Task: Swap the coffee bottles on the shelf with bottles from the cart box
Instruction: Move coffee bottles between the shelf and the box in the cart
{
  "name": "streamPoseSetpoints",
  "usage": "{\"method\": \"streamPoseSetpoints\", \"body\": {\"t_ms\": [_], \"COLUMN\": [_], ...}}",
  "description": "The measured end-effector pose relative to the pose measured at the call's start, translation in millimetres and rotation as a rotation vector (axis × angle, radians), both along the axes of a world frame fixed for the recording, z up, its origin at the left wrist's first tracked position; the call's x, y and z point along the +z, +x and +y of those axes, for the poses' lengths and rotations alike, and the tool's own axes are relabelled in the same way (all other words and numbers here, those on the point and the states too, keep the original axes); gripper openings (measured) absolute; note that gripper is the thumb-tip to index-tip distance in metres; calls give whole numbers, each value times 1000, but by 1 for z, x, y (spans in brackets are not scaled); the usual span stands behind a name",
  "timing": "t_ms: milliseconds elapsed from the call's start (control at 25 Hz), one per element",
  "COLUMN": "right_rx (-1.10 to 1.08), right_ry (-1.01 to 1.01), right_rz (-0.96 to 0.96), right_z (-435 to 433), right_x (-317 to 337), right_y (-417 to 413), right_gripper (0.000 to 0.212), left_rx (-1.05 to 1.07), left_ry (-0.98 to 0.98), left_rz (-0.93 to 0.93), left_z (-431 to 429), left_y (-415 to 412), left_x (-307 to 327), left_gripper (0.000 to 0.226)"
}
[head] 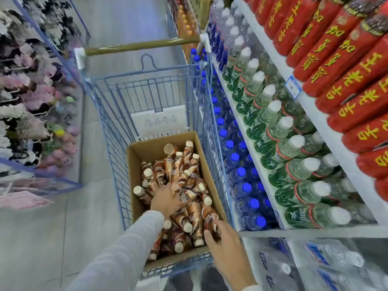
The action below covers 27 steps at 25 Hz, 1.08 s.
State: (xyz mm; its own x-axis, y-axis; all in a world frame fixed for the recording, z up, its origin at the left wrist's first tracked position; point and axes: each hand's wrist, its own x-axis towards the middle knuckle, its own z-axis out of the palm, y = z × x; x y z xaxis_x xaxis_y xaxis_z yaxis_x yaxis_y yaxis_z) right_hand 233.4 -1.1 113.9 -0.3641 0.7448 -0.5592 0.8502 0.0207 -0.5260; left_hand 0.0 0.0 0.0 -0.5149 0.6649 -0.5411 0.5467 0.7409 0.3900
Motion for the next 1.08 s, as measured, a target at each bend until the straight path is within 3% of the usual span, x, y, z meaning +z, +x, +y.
{"method": "streamPoseSetpoints", "body": {"t_ms": [120,280,400,520,680,840,920,1080], "right_rx": [1,14,29,41,126,188,205,255], "right_ry": [-60,-119,-119,-124,-172,-269,-279,-259], "right_rz": [-3,-17,-4,51,105,138,127,15], "right_z": [17,33,44,53,61,67,67,59], "right_x": [-29,-52,-52,-41,-43,-82,-114,-175], "right_y": [-3,-6,-9,-25,-74,-157,-198,-250], "right_gripper": [53,55,52,49,52,49,59,72], "left_rx": [-136,-158,50,486,890,1097,1159,1218], "left_ry": [-187,-300,-79,260,444,519,554,578], "left_rz": [163,172,13,-359,-585,-630,-605,-587], "left_z": [28,46,34,-13,-83,-132,-144,-164], "left_y": [-9,-6,-5,7,24,32,33,29], "left_x": [-48,-77,-60,-7,59,87,95,97], "left_gripper": [61,72,65,66,48,38,29,33]}}
